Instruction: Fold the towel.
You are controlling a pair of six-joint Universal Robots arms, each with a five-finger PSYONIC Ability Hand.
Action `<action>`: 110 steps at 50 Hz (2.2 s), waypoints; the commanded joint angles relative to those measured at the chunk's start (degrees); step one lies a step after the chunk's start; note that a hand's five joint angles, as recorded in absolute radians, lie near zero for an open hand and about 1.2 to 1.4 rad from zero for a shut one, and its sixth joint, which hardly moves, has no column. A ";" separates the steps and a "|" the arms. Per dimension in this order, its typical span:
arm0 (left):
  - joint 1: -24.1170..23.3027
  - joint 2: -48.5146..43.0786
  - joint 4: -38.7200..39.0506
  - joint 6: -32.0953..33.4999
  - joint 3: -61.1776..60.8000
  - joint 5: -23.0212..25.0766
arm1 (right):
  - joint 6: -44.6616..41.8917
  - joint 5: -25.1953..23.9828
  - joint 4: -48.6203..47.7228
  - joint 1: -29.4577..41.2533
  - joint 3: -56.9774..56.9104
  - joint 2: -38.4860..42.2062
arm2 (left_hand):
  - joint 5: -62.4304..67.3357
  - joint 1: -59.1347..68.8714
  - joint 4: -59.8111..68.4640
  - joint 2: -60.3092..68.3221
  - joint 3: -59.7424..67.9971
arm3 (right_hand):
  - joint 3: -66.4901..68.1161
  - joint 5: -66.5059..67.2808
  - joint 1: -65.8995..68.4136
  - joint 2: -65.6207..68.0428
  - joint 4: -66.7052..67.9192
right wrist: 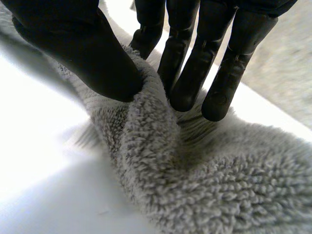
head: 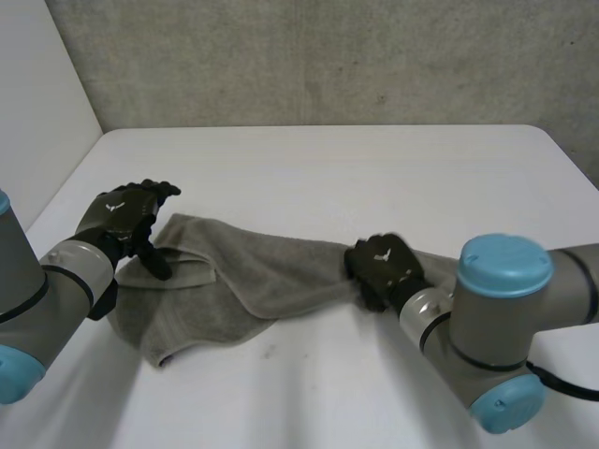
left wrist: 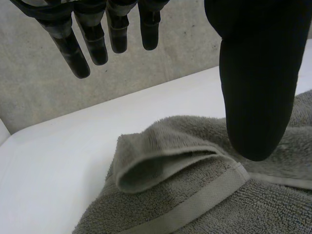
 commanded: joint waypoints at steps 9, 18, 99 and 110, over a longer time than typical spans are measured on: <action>-1.06 -4.38 1.66 1.00 3.89 2.51 | -4.72 -1.73 9.75 -13.29 1.50 -12.98 | 22.16 22.25 22.29 22.40 22.20 | 12.08 12.74 2.48 12.24 12.09; -3.96 -10.37 1.84 1.18 7.59 8.15 | -5.34 -2.61 10.63 -17.00 1.15 -13.16 | 28.26 28.35 28.38 28.49 28.30 | 12.08 12.74 2.48 12.24 12.09; -8.09 -31.20 6.76 16.65 27.19 4.02 | -6.93 -2.61 10.90 -17.00 -5.89 -5.51 | 42.39 42.48 42.51 42.62 42.43 | 12.08 12.74 2.48 12.24 12.09; -8.09 -35.42 6.76 19.63 33.26 4.20 | -8.60 -2.61 10.72 -16.47 -13.97 -0.06 | 66.92 67.01 67.05 67.15 66.96 | 12.08 12.74 2.48 12.24 12.09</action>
